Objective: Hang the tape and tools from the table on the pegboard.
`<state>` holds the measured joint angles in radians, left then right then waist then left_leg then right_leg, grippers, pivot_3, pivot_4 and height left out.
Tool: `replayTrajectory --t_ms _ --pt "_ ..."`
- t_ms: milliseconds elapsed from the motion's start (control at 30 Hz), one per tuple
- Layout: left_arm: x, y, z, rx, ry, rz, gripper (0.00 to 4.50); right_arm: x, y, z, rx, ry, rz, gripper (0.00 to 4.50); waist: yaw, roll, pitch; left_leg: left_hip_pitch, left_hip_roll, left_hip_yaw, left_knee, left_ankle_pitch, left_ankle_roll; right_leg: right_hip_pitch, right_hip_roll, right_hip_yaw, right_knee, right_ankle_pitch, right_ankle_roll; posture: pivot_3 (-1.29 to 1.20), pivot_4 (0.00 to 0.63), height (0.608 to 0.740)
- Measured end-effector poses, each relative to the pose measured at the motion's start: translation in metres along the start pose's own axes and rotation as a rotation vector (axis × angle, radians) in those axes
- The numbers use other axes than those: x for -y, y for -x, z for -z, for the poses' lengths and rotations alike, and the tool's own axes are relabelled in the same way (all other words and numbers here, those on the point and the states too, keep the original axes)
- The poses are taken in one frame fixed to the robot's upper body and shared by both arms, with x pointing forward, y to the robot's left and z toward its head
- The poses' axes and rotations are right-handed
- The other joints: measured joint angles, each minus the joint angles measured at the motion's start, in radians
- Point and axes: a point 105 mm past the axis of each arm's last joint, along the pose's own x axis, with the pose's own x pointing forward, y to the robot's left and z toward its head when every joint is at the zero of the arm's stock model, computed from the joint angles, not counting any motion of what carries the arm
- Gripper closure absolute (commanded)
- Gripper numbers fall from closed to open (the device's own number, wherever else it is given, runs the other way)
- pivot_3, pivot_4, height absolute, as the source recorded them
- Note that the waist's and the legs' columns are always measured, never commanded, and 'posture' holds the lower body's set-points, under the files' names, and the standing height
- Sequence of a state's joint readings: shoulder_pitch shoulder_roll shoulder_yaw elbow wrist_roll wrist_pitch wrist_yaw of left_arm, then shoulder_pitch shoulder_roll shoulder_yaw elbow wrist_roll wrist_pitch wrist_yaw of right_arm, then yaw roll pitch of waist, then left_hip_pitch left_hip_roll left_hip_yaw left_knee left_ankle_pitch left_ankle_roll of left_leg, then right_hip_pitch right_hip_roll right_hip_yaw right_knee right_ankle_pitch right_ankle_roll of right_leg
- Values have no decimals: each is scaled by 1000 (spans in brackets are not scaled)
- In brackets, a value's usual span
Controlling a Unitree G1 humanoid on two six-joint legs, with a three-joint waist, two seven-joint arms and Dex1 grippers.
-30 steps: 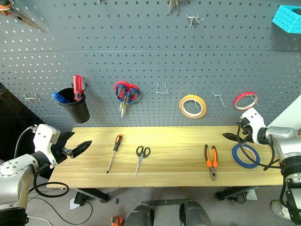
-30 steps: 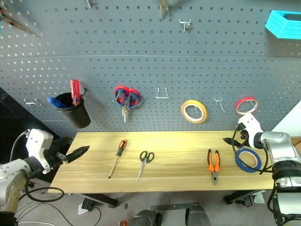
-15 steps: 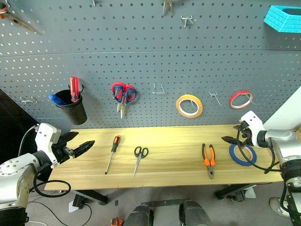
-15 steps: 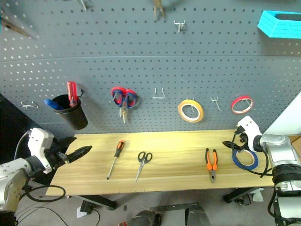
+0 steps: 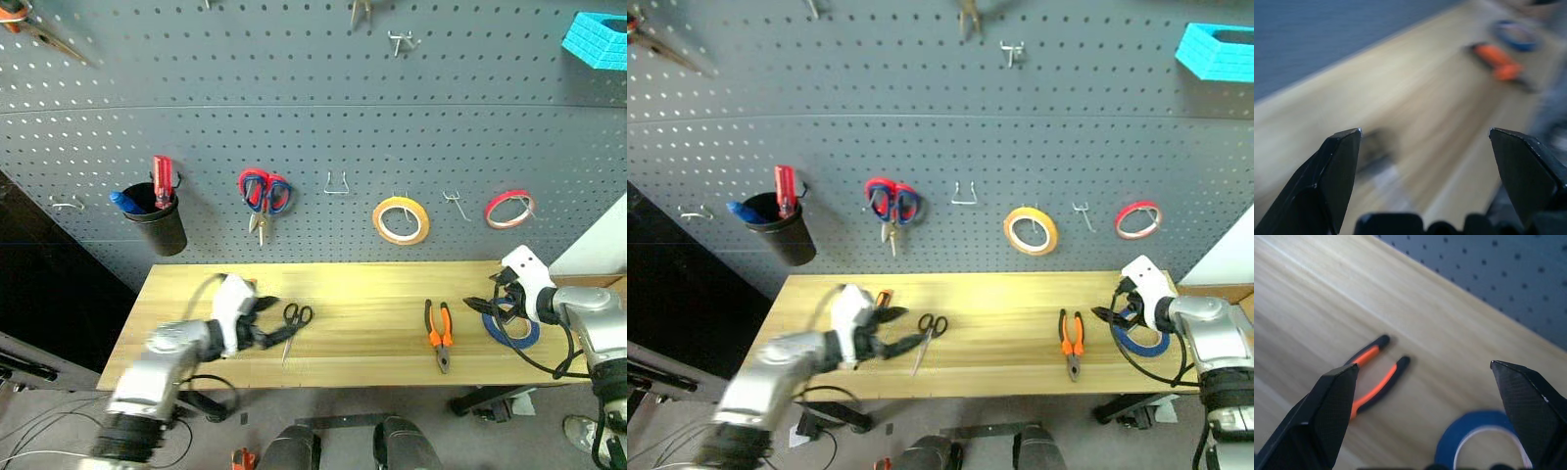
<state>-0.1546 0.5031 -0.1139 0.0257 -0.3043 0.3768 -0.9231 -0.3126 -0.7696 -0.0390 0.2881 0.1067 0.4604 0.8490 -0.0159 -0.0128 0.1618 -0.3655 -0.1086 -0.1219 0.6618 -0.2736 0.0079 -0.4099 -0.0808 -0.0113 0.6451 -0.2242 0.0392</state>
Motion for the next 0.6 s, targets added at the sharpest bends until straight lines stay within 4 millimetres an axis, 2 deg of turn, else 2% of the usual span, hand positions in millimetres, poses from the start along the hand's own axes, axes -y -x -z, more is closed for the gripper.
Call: replayTrajectory --t_ms 100,200,267,433,600 --pt "1 -23 -10 14 -46 30 44 12 10 5 -9 -62 105 0 -17 1 9 0 0 2 0 0 1 0 0 0 0 -2 3 -195 221 740" --pt "22 -56 -22 44 -77 121 44 22 17 11 -41 -125 222 0 -22 -2 30 1 1 6 1 0 1 1 -1 2 0 -1 5 -225 256 740" --pt "42 -72 -22 39 -86 199 44 20 15 20 -79 -166 262 0 -33 -7 43 0 3 8 1 -1 3 0 -1 2 0 -1 5 -230 280 740" --pt "54 -80 -21 16 -117 213 44 6 10 37 -151 -246 273 0 -58 -5 79 -2 5 12 1 -3 6 -4 0 4 0 2 -1 -211 327 740" --pt "62 -79 -31 44 -132 200 44 -13 -20 29 -100 -284 225 0 -71 -8 111 -5 5 14 1 -3 7 -8 0 6 0 2 -1 -154 337 740"
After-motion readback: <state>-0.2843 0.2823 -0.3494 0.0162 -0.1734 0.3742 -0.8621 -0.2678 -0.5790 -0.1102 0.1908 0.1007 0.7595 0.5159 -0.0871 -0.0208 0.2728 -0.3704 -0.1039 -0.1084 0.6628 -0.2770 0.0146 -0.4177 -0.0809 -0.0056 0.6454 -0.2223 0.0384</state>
